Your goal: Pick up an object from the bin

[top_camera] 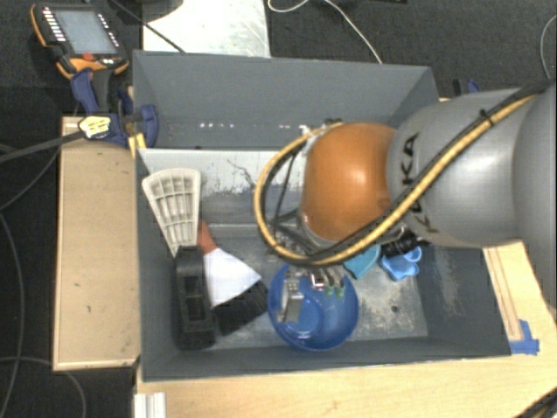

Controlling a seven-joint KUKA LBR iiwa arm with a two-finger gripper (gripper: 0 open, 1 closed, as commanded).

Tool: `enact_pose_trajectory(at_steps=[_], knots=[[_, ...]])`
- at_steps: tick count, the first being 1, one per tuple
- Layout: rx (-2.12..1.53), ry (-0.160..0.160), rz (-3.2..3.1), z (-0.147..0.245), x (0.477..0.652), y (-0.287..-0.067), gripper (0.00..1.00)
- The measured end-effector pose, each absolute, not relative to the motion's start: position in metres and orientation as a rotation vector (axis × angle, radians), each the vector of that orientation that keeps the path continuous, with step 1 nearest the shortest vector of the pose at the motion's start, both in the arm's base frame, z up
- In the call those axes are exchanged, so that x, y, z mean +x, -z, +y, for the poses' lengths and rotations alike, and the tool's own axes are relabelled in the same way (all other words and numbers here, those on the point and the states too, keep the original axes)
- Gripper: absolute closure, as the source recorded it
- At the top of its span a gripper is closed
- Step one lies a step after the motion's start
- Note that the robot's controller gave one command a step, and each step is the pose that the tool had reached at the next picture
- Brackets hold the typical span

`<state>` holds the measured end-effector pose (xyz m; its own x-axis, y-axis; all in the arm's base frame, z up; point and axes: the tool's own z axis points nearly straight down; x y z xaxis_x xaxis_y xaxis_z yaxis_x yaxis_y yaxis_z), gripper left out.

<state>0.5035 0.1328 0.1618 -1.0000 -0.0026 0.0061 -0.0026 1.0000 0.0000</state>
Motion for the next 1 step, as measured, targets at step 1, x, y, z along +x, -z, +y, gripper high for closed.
enact_pose_trajectory(at_steps=[1], knots=[[-0.005,0.002,-3.143,0.1321,0.5055,-0.1660,0.00]])
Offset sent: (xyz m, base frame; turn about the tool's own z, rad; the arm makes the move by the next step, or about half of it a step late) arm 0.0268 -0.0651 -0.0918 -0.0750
